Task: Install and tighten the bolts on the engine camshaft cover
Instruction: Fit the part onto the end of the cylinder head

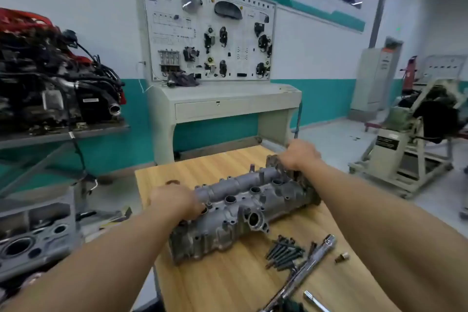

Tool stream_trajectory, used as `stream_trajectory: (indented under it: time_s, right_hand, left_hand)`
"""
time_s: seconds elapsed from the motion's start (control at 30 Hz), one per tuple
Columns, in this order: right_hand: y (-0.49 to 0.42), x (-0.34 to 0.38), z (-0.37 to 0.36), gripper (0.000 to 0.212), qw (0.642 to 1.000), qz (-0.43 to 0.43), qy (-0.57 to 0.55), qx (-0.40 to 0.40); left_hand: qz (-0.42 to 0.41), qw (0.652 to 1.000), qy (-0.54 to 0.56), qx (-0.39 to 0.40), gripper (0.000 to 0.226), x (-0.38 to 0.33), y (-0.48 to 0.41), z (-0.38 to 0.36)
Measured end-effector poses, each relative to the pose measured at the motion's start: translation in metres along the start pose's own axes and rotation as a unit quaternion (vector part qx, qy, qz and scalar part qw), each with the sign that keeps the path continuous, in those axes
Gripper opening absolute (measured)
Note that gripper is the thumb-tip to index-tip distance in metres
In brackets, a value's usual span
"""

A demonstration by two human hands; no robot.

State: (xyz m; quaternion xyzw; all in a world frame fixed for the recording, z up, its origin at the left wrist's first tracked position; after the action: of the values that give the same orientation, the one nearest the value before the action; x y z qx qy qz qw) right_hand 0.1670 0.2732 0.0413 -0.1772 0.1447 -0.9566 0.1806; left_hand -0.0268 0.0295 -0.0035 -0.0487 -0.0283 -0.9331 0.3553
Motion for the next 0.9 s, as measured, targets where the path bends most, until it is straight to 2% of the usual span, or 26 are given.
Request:
stream_trajectory:
  time_s: [0.1, 0.17, 0.23, 0.33, 0.4, 0.47, 0.57, 0.67, 0.9]
  right_hand:
    - [-0.028, -0.023, -0.022, 0.038, 0.995, -0.004, 0.073, 0.063]
    - [-0.039, -0.029, -0.038, 0.026, 0.988, 0.011, 0.09, 0.125]
    - [-0.045, -0.026, -0.051, 0.028, 0.982, 0.021, 0.103, 0.154]
    - [-0.052, -0.023, -0.059, 0.028, 0.979, 0.029, 0.132, 0.153]
    - [-0.053, -0.022, -0.059, 0.024, 0.981, 0.021, 0.127, 0.148]
    - [-0.053, -0.025, -0.061, 0.024, 0.984, 0.006, 0.115, 0.136]
    - [-0.047, -0.027, -0.06, 0.024, 0.986, -0.005, 0.106, 0.126]
    - [-0.036, -0.027, -0.049, 0.024, 0.988, -0.025, 0.086, 0.129]
    - [-0.01, -0.047, -0.028, 0.027, 0.993, -0.07, 0.054, 0.083]
  left_hand:
    - [0.009, 0.996, -0.042, 0.081, 0.079, 0.001, -0.022, -0.021]
    - [-0.011, 0.993, 0.015, 0.117, 0.079, -0.003, -0.022, -0.027]
    - [-0.044, 0.985, 0.078, 0.15, 0.081, -0.004, -0.024, -0.029]
    - [-0.082, 0.956, 0.146, 0.24, 0.117, 0.01, -0.013, -0.035]
    - [-0.133, 0.959, 0.13, 0.214, 0.121, 0.017, -0.003, -0.034]
    - [-0.156, 0.974, 0.062, 0.152, 0.105, 0.019, -0.002, -0.034]
    - [-0.185, 0.977, -0.017, 0.103, 0.083, 0.01, 0.007, -0.031]
    - [-0.185, 0.98, 0.002, 0.078, 0.07, 0.01, 0.01, -0.029]
    - [-0.197, 0.98, 0.014, 0.022, 0.076, 0.021, 0.003, -0.021]
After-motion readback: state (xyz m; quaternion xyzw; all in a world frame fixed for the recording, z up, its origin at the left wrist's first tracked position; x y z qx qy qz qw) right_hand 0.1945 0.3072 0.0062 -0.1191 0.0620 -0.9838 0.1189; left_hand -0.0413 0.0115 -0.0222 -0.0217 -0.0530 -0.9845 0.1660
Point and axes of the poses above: each hand's wrist, its own y-axis away from the middle knuckle, its own z-axis out of the back of the hand, x = y × z, the point moved 4 cm from there along -y, towards the middle knuckle, and after that the axes turned 4 degrees about -x, right-handed, at the moved point
